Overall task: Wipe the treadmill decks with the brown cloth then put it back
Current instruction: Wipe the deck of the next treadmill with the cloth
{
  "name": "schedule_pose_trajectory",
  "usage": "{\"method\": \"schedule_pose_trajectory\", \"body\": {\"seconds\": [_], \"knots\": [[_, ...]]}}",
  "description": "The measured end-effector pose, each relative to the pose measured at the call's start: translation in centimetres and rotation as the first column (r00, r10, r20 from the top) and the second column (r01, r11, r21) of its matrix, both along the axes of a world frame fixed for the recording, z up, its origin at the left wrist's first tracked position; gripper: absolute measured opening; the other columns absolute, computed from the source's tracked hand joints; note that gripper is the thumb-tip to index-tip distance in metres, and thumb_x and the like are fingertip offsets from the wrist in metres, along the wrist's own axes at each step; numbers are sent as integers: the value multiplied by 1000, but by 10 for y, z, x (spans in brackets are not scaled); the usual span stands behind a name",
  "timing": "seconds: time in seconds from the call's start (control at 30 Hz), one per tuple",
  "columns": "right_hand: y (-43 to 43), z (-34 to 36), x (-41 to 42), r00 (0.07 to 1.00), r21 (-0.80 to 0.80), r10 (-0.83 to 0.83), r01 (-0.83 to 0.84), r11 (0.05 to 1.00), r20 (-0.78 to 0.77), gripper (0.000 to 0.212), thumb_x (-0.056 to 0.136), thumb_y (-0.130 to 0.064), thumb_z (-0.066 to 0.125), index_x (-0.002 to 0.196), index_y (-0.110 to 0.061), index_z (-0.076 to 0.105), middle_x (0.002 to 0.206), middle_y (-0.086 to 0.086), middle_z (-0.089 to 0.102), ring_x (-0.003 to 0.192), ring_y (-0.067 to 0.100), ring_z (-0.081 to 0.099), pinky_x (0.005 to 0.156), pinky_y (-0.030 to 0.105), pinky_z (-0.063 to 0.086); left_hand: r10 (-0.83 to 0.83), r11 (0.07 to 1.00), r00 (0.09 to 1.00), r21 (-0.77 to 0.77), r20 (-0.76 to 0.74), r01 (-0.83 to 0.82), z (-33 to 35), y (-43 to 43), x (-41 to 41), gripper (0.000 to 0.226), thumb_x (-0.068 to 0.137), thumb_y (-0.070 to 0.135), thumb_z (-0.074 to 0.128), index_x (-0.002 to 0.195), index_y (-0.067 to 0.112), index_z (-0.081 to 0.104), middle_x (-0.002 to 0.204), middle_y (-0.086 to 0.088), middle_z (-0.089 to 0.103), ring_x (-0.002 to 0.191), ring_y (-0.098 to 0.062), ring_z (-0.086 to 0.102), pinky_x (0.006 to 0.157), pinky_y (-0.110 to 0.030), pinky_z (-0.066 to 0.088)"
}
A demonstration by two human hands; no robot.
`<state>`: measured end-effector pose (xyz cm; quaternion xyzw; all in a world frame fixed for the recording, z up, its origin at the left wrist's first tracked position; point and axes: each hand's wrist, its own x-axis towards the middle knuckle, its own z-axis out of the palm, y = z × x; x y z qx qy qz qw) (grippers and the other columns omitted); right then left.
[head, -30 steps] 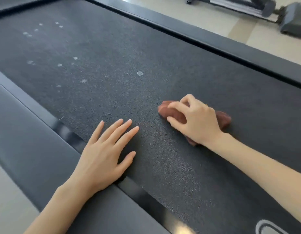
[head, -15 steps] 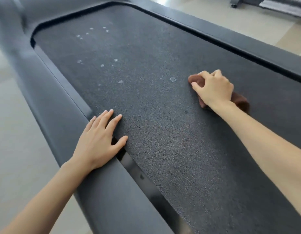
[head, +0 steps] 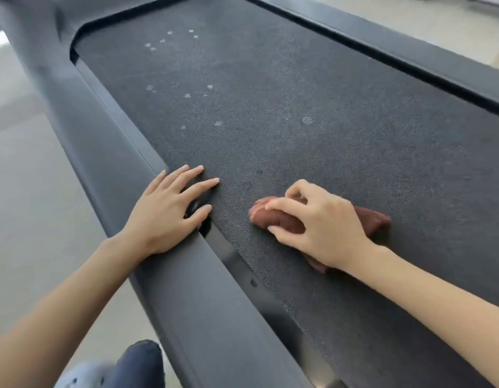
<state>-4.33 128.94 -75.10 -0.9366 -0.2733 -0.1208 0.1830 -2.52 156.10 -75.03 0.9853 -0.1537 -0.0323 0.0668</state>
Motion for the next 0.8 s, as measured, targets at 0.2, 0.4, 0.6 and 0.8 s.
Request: {"method": "schedule_pose_trajectory", "body": {"seconds": [0.2, 0.4, 0.6, 0.8], "knots": [[62, 0, 105, 972, -54, -235, 236, 970, 32, 35, 86, -53, 54, 114, -33, 60, 105, 0, 52, 103, 20, 54, 70, 28, 38, 21, 999, 999, -32, 38, -20, -3, 1, 0, 65, 83, 56, 27, 144, 35, 28, 153, 11, 25, 143, -10, 15, 118, -34, 4], [40, 5, 31, 995, -19, 86, -85, 996, 40, 28, 77, -45, 66, 99, -27, 69, 96, 1, 59, 85, 20, 59, 68, 30, 43, 72, 997, 996, -45, 61, -69, -6, 7, 5, 70, 82, 55, 28, 145, 26, 31, 153, 7, 26, 143, -11, 17, 117, -32, 2], [-16, 12, -41, 904, 62, 409, -404, 912, -124, 23, 72, -34, 71, 93, -25, 73, 94, 0, 60, 76, 17, 59, 70, 31, 48, 53, 999, 997, -14, 63, -52, -5, 6, 4, 72, 81, 58, 26, 146, 27, 30, 155, 4, 22, 144, -13, 14, 118, -34, 1], [15, 18, -22, 917, 23, 379, -379, 925, -125, 19, 71, -35, 71, 89, -28, 73, 89, -1, 61, 75, 16, 59, 64, 32, 49, 54, 998, 995, 5, 80, -55, -7, 2, 3, 66, 89, 58, 30, 147, 26, 26, 156, 2, 20, 144, -14, 12, 116, -32, -2]]}}
